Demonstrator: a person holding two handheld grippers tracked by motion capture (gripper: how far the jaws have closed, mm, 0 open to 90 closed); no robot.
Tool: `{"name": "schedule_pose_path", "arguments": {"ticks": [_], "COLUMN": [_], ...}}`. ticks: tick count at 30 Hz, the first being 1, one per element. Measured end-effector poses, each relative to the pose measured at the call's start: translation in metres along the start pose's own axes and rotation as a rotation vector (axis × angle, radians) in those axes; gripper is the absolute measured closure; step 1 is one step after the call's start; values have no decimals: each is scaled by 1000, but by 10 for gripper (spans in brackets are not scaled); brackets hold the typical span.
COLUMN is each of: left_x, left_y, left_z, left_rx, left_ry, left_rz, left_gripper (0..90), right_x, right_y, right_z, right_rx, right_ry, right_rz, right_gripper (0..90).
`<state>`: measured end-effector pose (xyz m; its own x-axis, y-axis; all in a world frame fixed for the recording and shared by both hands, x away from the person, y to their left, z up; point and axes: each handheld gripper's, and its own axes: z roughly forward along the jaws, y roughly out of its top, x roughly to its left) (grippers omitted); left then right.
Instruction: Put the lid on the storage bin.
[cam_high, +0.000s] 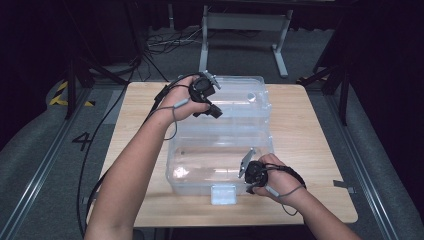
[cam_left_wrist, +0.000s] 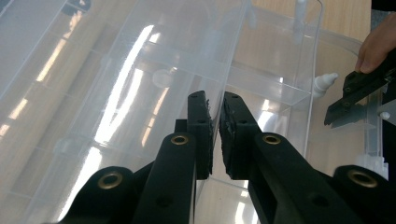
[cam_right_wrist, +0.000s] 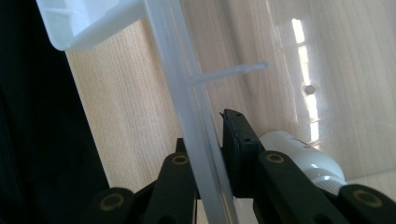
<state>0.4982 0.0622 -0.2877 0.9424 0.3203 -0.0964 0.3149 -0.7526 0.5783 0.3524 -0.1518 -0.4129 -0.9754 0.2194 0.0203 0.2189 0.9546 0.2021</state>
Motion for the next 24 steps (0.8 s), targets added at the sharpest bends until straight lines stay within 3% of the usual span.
{"name": "schedule_pose_path", "arguments": {"ticks": [10, 24], "left_x": [-6, -26], "left_y": [1, 0], "left_z": [-3, -9], "left_rx": [13, 23], "left_ry": [10, 8], "left_rz": [19, 64], "left_gripper": [844, 854], "right_x": [-1, -1], "right_y": [-1, -1], "right_z": [2, 3], "right_rx": [-3, -3], "right_ry": [7, 7], "right_rz": [-8, -8], "right_gripper": [821, 820]}}
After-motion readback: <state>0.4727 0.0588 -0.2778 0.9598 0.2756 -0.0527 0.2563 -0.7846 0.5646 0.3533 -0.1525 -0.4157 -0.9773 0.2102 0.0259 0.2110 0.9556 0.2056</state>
